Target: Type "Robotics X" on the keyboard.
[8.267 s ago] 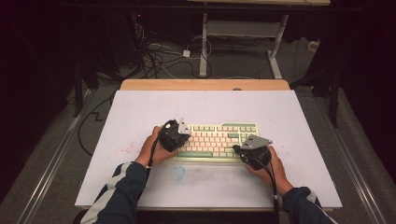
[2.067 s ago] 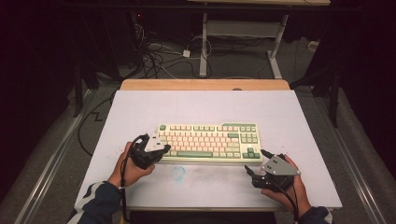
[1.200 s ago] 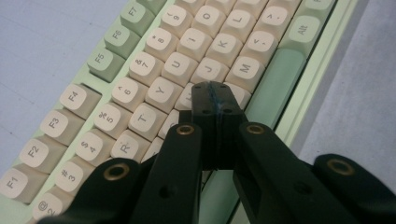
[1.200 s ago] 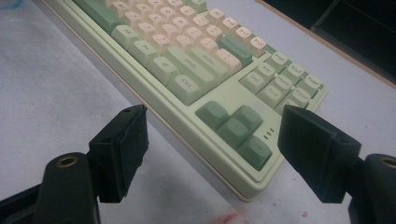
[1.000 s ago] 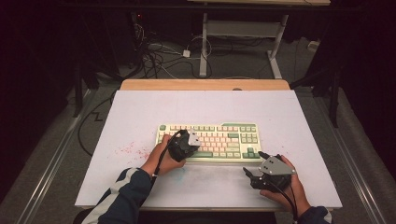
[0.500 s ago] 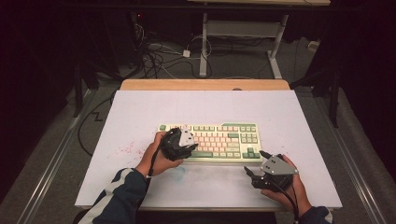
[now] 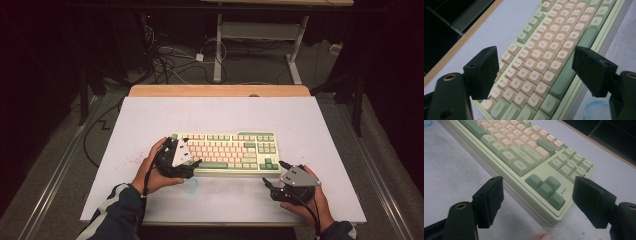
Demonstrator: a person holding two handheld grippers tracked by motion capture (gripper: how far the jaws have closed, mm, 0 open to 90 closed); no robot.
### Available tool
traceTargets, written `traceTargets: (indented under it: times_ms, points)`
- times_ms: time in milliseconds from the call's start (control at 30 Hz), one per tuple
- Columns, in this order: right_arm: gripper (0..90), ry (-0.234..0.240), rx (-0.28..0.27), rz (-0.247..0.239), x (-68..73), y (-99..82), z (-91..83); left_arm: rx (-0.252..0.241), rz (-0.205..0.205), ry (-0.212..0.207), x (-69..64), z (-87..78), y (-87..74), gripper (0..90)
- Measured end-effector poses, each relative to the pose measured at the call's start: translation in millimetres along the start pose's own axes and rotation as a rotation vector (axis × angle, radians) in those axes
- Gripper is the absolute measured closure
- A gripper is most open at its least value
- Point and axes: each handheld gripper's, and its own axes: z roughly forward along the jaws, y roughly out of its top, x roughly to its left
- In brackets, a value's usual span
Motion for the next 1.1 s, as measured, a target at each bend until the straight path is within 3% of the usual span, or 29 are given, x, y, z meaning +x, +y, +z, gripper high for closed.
traceTargets:
  times_ms: [400,800,933,1100]
  points:
    - [26.6,-0.001,0.003,0.006,0.0,-0.1,0.9,0.030,0.015,0.089,21.9,-23.4,-23.1,18.1]
    - [30.1,0.005,0.002,0.008,-0.9,2.4,2.5,0.069,-0.040,0.144,33.5,-43.8,-44.4,16.6]
    - [36.4,0.019,0.002,0.013,-2.9,5.8,5.8,0.081,-0.050,0.159,35.5,-52.7,-49.8,16.6]
    - [54.8,0.046,0.001,0.030,-4.6,13.3,11.5,0.104,-0.062,0.174,37.7,-60.7,-57.1,16.7]
